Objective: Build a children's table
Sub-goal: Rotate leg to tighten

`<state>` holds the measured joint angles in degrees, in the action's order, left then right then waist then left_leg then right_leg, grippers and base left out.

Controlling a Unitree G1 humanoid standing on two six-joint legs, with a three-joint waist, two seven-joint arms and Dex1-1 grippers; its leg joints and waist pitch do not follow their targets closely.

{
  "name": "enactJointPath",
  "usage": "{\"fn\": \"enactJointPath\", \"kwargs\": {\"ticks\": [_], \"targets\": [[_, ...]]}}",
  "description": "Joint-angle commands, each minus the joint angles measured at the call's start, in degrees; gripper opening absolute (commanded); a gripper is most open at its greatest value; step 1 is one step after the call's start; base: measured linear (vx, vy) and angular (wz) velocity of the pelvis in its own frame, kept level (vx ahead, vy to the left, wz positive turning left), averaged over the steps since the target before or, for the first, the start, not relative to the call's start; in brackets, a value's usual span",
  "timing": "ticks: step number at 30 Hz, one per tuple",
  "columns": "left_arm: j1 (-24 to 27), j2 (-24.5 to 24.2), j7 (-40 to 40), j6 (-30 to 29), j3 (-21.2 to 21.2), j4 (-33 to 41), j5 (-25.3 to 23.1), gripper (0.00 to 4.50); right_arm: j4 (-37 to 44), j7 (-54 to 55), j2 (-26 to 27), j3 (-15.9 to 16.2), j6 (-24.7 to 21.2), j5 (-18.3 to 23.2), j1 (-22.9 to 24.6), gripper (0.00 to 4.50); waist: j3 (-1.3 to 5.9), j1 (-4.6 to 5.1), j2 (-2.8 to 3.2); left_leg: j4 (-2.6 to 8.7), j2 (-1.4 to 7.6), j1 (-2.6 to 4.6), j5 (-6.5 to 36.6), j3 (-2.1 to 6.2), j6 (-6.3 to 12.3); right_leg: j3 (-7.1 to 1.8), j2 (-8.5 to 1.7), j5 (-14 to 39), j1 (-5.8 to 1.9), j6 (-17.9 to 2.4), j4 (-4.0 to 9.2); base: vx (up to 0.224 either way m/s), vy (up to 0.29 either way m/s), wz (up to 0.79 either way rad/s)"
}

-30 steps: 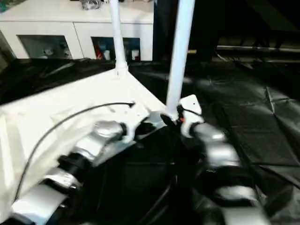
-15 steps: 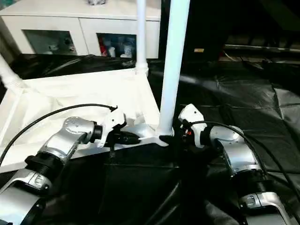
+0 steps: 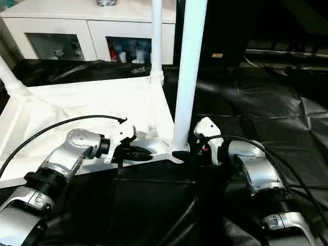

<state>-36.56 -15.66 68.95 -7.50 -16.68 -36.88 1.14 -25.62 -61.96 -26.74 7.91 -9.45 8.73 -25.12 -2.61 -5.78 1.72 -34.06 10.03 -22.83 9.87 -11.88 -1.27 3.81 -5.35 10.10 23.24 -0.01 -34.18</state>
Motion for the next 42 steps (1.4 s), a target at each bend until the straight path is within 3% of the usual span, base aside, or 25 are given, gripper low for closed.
{"fn": "enactJointPath", "kwargs": {"ticks": [1,7,8,10,11,16,18,19,22,25,26,29,32,34,39,41,42], "targets": [[-0.04,0.55,2.14,0.23,-0.73,2.71,1.21,0.00,0.25,-0.45,0.36,0.02,0.35,0.47,0.34,2.74,3.95,0.05,-0.86,3.63,3.62,1.70,9.51,1.54,4.84,-2.33,-3.69,7.10,-2.73,-15.29,3.17,0.000,0.000,0.00],[0.23,0.74,0.68,-0.45,-0.79,2.63,0.58,0.00,-0.49,1.46,1.30,-0.44,-0.38,0.48,0.98,2.72,3.92,0.07,-0.96,3.60,3.60,1.68,9.45,1.53,4.84,-2.35,-3.68,8.07,-2.66,-15.04,3.23,0.000,0.000,0.00],[-0.48,1.93,-3.83,-0.84,-0.56,0.52,-1.02,0.00,-3.45,6.76,3.07,-1.97,-0.13,-0.31,0.24,2.72,3.92,0.14,-1.18,3.62,3.61,1.69,9.69,1.52,4.75,-2.35,-3.67,8.40,-2.62,-14.97,3.28,0.000,0.000,0.00],[-1.71,4.07,-10.13,-1.01,0.21,-2.75,-2.51,0.00,-7.19,13.31,5.37,-3.90,0.11,-0.84,-0.86,2.72,3.59,0.58,-0.96,3.78,3.46,1.80,11.80,1.54,3.71,-2.38,-3.70,11.36,-2.23,-14.74,3.75,0.000,0.000,0.00],[-2.37,5.15,-13.11,-0.42,0.69,-4.34,-3.00,0.00,-8.51,16.21,6.31,-4.54,0.20,-1.19,-1.27,2.72,3.39,0.87,-1.04,4.02,3.34,2.17,14.85,1.70,2.02,-2.29,-3.77,16.29,-2.22,-13.78,4.38,0.000,0.000,0.00],[-5.96,13.86,-28.03,-1.89,1.78,-10.06,-4.61,0.00,-12.37,34.55,13.84,-9.53,-1.66,-0.78,-3.09,2.72,3.24,1.33,-1.21,4.52,3.25,2.61,18.64,2.06,-0.47,-2.33,-3.85,22.36,-2.07,-10.80,5.30,0.000,0.000,0.00],[-6.68,16.36,-31.11,-1.82,1.36,-11.07,-5.37,0.00,-12.86,38.17,15.82,-10.11,-1.17,-1.21,-3.56,2.72,3.31,1.26,-1.20,4.54,3.25,2.60,18.58,2.06,-0.45,-2.42,-3.88,21.74,-2.01,-10.23,5.39,0.000,0.000,0.00],[-6.95,17.39,-32.26,-1.50,0.84,-11.52,-6.06,0.00,-13.27,39.84,16.67,-10.05,-0.77,-1.80,-3.87,2.72,3.36,1.25,-0.74,4.51,3.18,2.58,18.39,2.10,-0.43,-2.46,-3.90,21.30,-2.06,-10.17,5.39,0.000,0.000,0.00],[-7.60,19.78,-34.60,0.05,-0.58,-13.25,-7.79,0.00,-14.66,43.16,18.62,-9.77,0.01,-2.71,-4.88,2.72,3.33,1.26,-1.05,4.56,3.13,2.39,18.28,2.06,-0.03,-2.44,-3.90,20.77,-2.13,-9.81,5.53,0.000,0.000,0.00],[-7.55,20.29,-34.46,0.95,-1.30,-13.87,-8.37,0.00,-15.28,45.02,19.34,-9.81,0.56,-3.27,-5.43,2.72,3.30,1.30,-0.67,4.69,3.08,2.25,18.39,2.14,0.27,-2.37,-3.79,20.42,-2.18,-9.49,5.56,0.000,0.000,0.00],[-7.55,20.29,-34.46,0.95,-1.30,-13.87,-8.37,0.00,-15.28,45.02,19.34,-9.81,0.56,-3.27,-5.43,2.72,3.26,1.39,-0.73,4.76,3.12,2.32,19.18,2.18,0.12,-2.36,-3.80,20.84,-2.16,-9.43,5.62,0.000,0.000,0.00],[-7.60,19.42,-34.33,1.61,-1.24,-14.61,-8.86,0.00,-14.47,43.92,19.73,-10.97,2.12,-1.95,-5.30,3.41,3.18,1.44,-0.61,4.92,3.14,2.50,21.25,2.28,-0.26,-2.33,-3.84,22.58,-2.07,-9.05,5.86,0.000,0.000,0.00],[-7.87,18.14,-33.95,2.69,-0.68,-15.45,-9.32,0.00,-12.62,41.97,19.13,-11.57,3.41,-0.98,-4.99,3.62,3.19,1.44,-0.37,4.95,3.14,2.50,21.56,2.30,-0.29,-2.36,-3.87,22.48,-2.03,-8.98,5.90,0.000,0.000,0.00],[-7.90,17.78,-33.55,2.99,-0.55,-15.61,-9.33,0.00,-12.00,40.86,18.54,-11.07,3.77,-1.20,-4.82,3.83,3.23,1.43,-0.53,4.97,3.14,2.44,21.19,2.28,-0.09,-2.38,-3.85,22.03,-2.12,-8.98,5.87,0.000,0.000,0.00],[-7.74,14.35,-29.19,5.69,-0.12,-16.15,-9.28,0.00,-2.19,27.39,12.98,-8.59,-0.28,1.98,-0.37,3.83,3.23,0.91,-0.72,4.90,3.13,1.86,18.10,2.18,2.22,-2.41,-3.91,20.43,-2.79,-8.42,5.79,0.000,0.000,0.00],[-7.79,13.18,-27.69,6.96,-0.03,-16.43,-9.17,0.00,1.02,23.00,10.56,-7.38,-1.15,2.65,1.51,3.83,3.22,0.93,-0.71,4.86,3.18,1.82,17.54,2.17,2.62,-2.40,-3.89,20.52,-2.73,-8.31,5.79,0.000,0.000,0.00],[-8.12,11.49,-25.77,8.89,0.02,-17.04,-9.16,0.00,5.35,17.62,6.76,-6.36,-1.96,3.85,4.49,3.83,3.20,0.95,-0.61,4.92,3.21,1.68,17.35,2.24,2.72,-2.36,-3.88,20.70,-2.86,-8.07,5.82,0.000,0.000,0.00]]}}
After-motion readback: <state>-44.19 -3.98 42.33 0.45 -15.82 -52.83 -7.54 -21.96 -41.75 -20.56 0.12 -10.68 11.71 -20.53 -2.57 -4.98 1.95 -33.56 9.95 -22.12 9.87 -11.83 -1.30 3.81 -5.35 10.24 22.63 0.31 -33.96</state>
